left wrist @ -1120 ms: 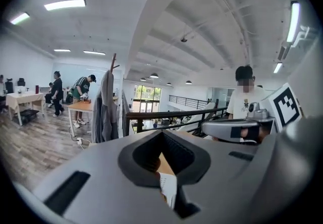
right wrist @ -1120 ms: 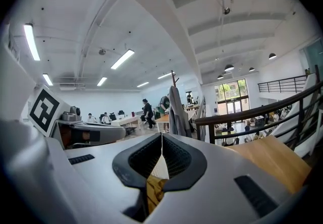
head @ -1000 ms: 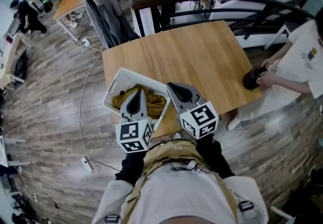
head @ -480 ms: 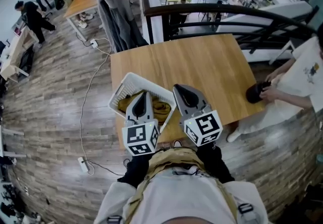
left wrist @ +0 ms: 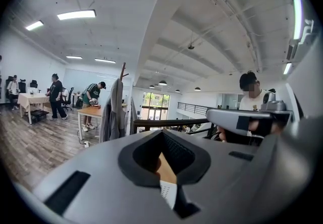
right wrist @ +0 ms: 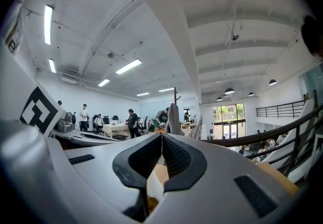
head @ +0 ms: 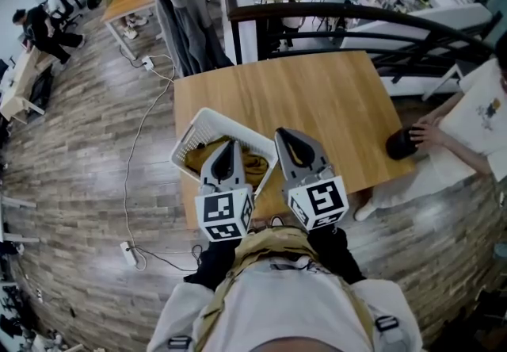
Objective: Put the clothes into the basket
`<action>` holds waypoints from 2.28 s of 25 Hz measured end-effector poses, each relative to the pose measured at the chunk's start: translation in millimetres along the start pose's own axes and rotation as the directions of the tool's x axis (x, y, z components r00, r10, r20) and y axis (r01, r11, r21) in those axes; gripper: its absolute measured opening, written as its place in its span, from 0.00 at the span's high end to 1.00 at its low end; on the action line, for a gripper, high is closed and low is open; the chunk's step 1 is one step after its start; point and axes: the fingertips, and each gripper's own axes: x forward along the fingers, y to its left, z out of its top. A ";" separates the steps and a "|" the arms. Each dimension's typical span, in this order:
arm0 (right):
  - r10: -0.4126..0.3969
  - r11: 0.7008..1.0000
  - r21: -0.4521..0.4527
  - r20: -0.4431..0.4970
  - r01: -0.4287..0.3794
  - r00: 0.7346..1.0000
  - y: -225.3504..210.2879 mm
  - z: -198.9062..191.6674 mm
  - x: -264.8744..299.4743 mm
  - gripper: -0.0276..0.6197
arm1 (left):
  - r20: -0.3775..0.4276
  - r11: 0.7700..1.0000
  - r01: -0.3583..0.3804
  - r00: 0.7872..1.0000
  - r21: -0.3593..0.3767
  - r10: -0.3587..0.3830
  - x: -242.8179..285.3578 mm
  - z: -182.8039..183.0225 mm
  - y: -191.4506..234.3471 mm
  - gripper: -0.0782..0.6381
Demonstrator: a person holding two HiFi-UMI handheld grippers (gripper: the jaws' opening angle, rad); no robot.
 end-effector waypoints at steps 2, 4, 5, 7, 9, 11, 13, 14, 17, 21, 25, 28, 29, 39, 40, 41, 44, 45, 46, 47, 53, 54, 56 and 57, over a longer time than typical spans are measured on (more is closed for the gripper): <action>-0.002 1.000 0.002 -0.002 0.002 1.000 -0.1 -0.1 -0.5 0.92 | -0.002 1.000 0.010 1.000 0.006 -0.010 0.1 0.3 -1.9 0.89; -0.001 1.000 0.000 0.001 0.001 1.000 0.9 -0.2 -0.8 0.92 | -0.005 1.000 0.019 1.000 0.012 -0.019 1.0 -0.9 -4.7 0.89; -0.001 1.000 -0.001 0.005 0.001 1.000 1.2 -0.4 -1.1 0.92 | -0.006 1.000 0.023 1.000 0.015 -0.023 1.5 -2.1 -6.2 0.89; -0.002 1.000 -0.001 0.009 0.002 1.000 1.4 -0.6 -2.4 0.92 | -0.007 0.999 0.027 1.000 0.020 -0.027 1.9 -3.3 -9.0 0.89; -0.003 1.000 0.000 0.008 0.003 1.000 1.7 -0.2 -4.3 0.92 | -0.008 0.999 0.028 1.000 0.023 -0.028 0.9 -2.7 -10.2 0.89; -0.005 1.000 0.003 0.008 0.005 1.000 2.0 1.0 -5.6 0.92 | -0.008 0.999 0.026 1.000 0.023 -0.026 -0.6 -1.6 -9.5 0.89; -0.007 1.000 0.007 0.010 0.007 1.000 3.1 2.4 -7.1 0.92 | -0.010 0.999 0.024 1.000 0.022 -0.024 -3.2 -1.6 -8.6 0.89; -0.008 1.000 0.010 0.011 0.007 1.000 4.0 2.8 -8.0 0.92 | -0.012 0.999 0.024 1.000 0.022 -0.023 -4.7 -1.9 -8.6 0.89; -0.013 1.000 0.015 0.015 0.012 1.000 3.4 2.7 -9.4 0.92 | -0.011 0.999 0.027 1.000 0.026 -0.027 -5.0 -2.5 -10.9 0.89; -0.011 1.000 0.014 0.018 0.011 1.000 -1.0 3.3 -8.2 0.92 | -0.013 0.999 0.035 0.999 0.031 -0.034 0.5 -4.0 -16.1 0.89; -0.014 1.000 0.012 0.016 0.014 1.000 1.5 0.2 -8.4 0.92 | -0.013 0.998 0.044 0.999 0.034 -0.043 0.0 -7.0 -16.1 0.89; -0.012 1.000 0.006 0.015 0.011 1.000 1.5 1.5 -9.5 0.93 | -0.012 0.998 0.051 0.999 0.039 -0.051 0.2 -6.5 -18.7 0.89; -0.010 1.000 0.004 0.018 0.010 1.000 0.6 2.6 -10.2 0.93 | -0.012 0.998 0.052 0.999 0.041 -0.052 0.7 -5.9 -20.4 0.89; -0.009 1.000 0.014 0.014 0.009 1.000 -2.0 3.1 -16.4 0.93 | -0.026 0.997 0.062 0.998 0.045 -0.061 0.6 -8.2 -29.0 0.89; -0.010 1.000 0.014 0.013 0.009 1.000 -1.3 2.0 -16.6 0.93 | -0.027 0.997 0.062 0.998 0.045 -0.061 0.1 -9.4 -28.5 0.89; -0.010 1.000 0.015 0.012 0.010 1.000 -0.8 1.1 -17.0 0.93 | -0.030 0.997 0.063 0.998 0.044 -0.061 -0.4 -10.8 -28.1 0.89; -0.015 1.000 0.018 0.008 0.015 1.000 -2.6 -0.5 -19.2 0.93 | -0.036 0.997 0.062 0.998 0.040 -0.060 -0.9 -13.6 -29.1 0.89; -0.017 1.000 0.019 0.006 0.017 1.000 -3.5 -1.0 -19.9 0.93 | -0.037 0.997 0.061 0.998 0.039 -0.060 -0.8 -14.2 -29.6 0.89; -0.019 1.000 0.019 0.003 0.019 1.000 -4.2 -1.6 -20.2 0.93 | -0.037 0.997 0.062 0.997 0.037 -0.060 -0.7 -14.6 -29.6 0.89; -0.022 1.000 0.019 0.001 0.022 1.000 -4.4 -2.2 -20.1 0.93 | -0.037 0.997 0.063 0.997 0.036 -0.061 -0.7 -14.9 -29.3 0.89; -0.031 0.999 0.016 -0.007 0.031 0.999 -0.1 -3.7 -22.0 0.93 | -0.042 0.997 0.071 0.997 0.027 -0.070 -4.8 -17.2 -27.5 0.89; -0.033 0.999 0.015 -0.008 0.033 0.999 0.2 -3.7 -22.3 0.93 | -0.040 0.997 0.074 0.996 0.027 -0.073 -5.1 -17.1 -28.0 0.89; -0.034 0.999 0.012 -0.008 0.034 0.999 2.0 -3.6 -21.5 0.93 | -0.034 0.996 0.081 0.996 0.027 -0.080 -5.7 -16.8 -27.1 0.89; -0.033 0.999 0.010 -0.009 0.033 0.999 3.6 -3.8 -20.4 0.93 | -0.032 0.996 0.083 0.996 0.028 -0.082 -5.8 -16.6 -25.9 0.89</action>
